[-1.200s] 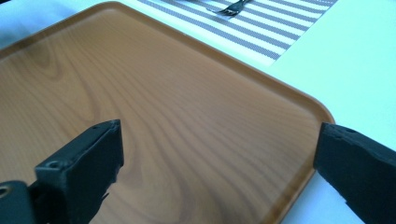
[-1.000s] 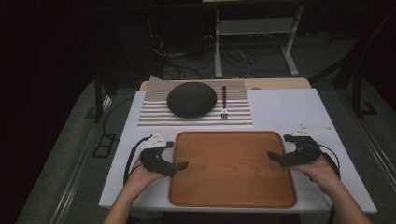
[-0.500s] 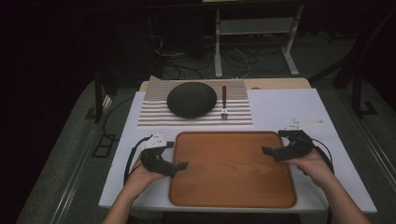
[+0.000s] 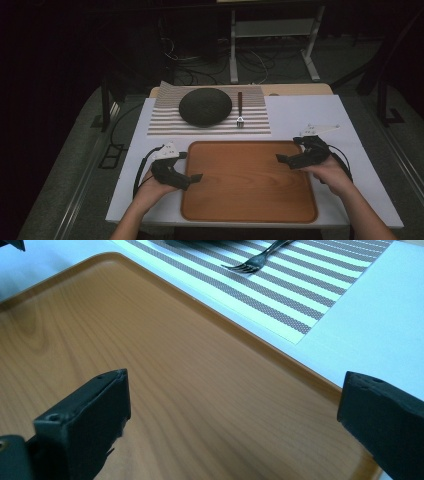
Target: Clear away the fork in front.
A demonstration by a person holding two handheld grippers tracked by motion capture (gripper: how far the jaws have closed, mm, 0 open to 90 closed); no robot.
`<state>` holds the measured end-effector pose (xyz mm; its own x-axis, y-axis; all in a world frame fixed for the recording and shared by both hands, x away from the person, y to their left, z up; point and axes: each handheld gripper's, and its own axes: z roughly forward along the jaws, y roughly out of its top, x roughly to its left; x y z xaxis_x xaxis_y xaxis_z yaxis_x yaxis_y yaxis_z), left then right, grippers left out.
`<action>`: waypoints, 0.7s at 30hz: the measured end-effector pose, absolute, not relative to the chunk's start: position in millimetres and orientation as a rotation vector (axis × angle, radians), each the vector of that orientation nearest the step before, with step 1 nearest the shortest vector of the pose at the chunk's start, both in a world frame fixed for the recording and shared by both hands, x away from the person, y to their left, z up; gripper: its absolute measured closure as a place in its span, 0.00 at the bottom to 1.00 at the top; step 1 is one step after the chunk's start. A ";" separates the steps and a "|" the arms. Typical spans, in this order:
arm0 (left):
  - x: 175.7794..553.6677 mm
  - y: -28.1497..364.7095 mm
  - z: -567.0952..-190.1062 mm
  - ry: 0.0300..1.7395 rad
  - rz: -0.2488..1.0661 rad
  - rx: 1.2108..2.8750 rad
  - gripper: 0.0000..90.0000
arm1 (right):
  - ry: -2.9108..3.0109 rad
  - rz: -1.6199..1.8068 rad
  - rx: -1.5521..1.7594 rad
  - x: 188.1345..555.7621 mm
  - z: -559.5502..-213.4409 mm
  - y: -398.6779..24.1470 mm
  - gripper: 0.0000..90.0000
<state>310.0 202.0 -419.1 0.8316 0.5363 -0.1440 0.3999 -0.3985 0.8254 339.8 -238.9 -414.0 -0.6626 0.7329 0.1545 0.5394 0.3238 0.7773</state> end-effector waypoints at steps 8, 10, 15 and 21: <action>309.9 200.4 -420.1 0.686 0.176 2.053 0.00 | 2.381 1.239 1.159 348.0 -415.4 -235.8 0.01; 309.9 200.1 -420.2 0.686 0.173 2.052 0.00 | 2.384 1.237 1.161 351.1 -415.3 -235.0 0.01; 309.8 199.9 -420.5 0.689 0.171 2.052 0.00 | 2.389 1.237 1.166 360.3 -414.1 -230.7 0.01; 309.9 200.8 -420.1 0.691 0.173 2.052 0.00 | 2.391 1.224 1.169 368.6 -412.7 -227.0 0.01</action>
